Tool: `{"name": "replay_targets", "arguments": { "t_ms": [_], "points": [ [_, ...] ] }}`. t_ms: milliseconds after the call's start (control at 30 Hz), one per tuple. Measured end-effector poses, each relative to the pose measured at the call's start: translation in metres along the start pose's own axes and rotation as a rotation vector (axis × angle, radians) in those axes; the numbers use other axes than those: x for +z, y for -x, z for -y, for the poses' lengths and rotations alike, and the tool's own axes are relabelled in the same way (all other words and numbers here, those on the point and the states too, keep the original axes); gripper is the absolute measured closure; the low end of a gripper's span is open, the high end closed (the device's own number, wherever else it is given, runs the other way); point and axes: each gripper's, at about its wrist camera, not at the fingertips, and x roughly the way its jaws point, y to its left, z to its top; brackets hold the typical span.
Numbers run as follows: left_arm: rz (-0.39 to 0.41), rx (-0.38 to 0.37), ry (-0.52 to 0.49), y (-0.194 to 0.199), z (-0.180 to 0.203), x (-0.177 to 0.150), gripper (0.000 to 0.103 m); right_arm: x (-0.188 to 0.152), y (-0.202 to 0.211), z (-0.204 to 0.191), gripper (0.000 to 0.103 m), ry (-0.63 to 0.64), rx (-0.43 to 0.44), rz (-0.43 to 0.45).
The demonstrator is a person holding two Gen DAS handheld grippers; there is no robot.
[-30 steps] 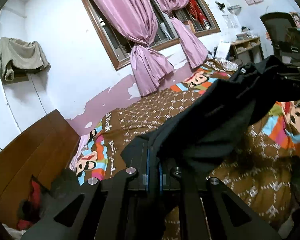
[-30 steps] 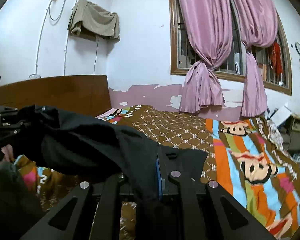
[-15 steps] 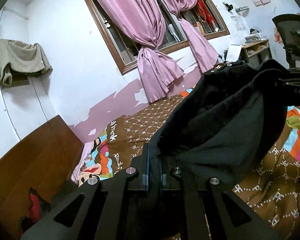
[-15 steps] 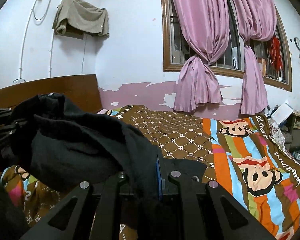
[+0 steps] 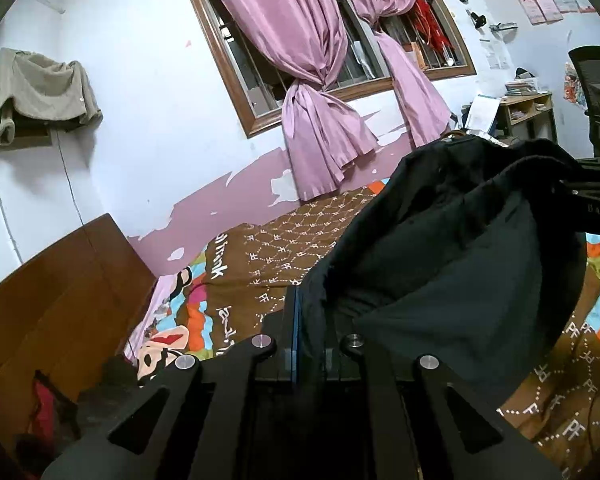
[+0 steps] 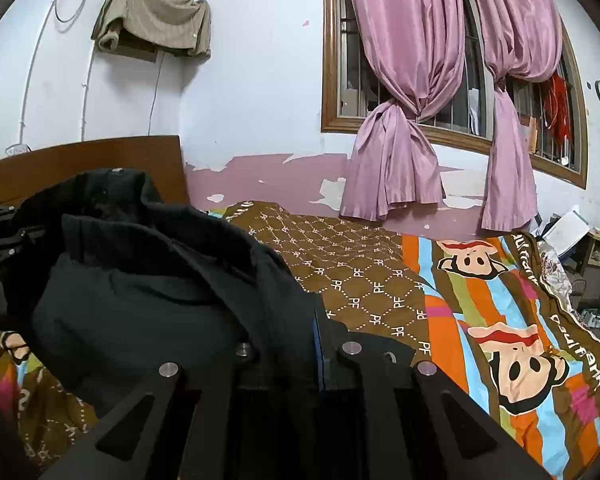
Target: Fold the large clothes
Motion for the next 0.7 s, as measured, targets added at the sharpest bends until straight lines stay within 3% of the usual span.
{"name": "replay_targets", "arguments": {
  "t_ms": [700],
  "points": [
    [-0.147, -0.076, 0.139, -0.129, -0.019, -0.015, 0.094, -0.03, -0.101, 0.021, 0.083, 0.034, -0.035, -0.109]
  ]
}}
